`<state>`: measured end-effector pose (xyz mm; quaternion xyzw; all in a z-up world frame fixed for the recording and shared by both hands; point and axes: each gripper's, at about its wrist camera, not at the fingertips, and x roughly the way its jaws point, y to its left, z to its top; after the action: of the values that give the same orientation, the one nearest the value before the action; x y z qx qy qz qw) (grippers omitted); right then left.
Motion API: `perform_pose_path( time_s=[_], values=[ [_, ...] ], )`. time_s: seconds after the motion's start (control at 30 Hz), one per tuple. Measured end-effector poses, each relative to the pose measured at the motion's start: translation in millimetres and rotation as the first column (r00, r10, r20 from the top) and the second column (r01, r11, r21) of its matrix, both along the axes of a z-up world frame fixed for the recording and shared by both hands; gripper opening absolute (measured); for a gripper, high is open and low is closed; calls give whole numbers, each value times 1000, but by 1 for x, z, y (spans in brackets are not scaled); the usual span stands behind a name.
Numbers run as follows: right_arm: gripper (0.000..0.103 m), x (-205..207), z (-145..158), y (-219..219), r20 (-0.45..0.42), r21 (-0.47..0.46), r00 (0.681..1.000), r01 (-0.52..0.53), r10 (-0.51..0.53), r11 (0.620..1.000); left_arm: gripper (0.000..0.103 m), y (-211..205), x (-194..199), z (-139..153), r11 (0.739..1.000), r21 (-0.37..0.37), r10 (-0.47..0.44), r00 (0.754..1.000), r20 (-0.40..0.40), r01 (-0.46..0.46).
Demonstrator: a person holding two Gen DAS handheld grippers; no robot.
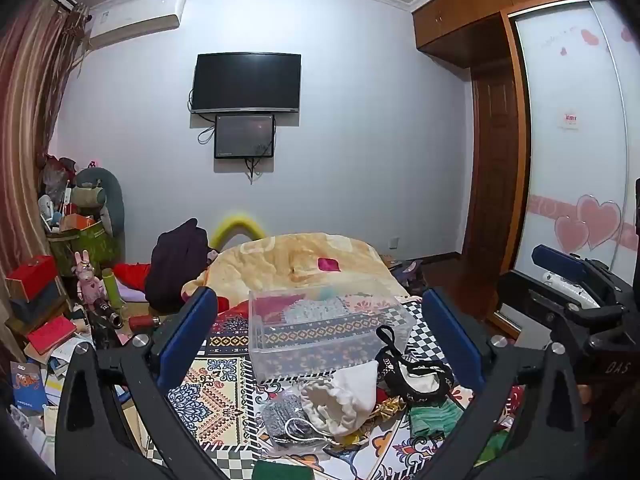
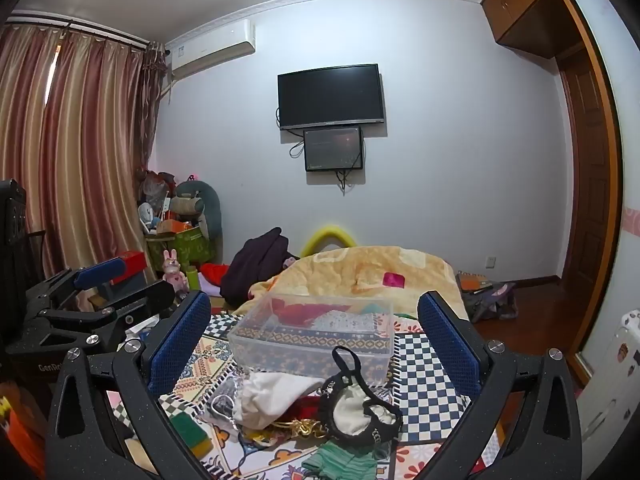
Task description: Organize soft objects
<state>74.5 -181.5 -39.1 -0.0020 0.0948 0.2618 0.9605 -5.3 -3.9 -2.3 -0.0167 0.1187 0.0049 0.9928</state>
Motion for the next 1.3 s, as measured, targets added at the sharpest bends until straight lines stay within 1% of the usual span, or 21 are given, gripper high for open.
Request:
perform_pose_path(
  time_s=[1.07, 1.2, 1.3],
  values=[
    [103, -1, 0, -1, 7, 5, 1000, 2, -2, 1000, 103, 0, 0, 0, 1000, 0, 0, 1000, -2, 0],
    [103, -3, 2, 1, -6, -2, 1000, 2, -2, 1000, 103, 0, 2, -2, 1000, -6, -8, 1000, -29, 8],
    [103, 1, -5, -1, -34, -26, 999, 8, -8, 1000, 103, 4, 7, -12, 1000, -9, -7, 997, -78, 7]
  ],
)
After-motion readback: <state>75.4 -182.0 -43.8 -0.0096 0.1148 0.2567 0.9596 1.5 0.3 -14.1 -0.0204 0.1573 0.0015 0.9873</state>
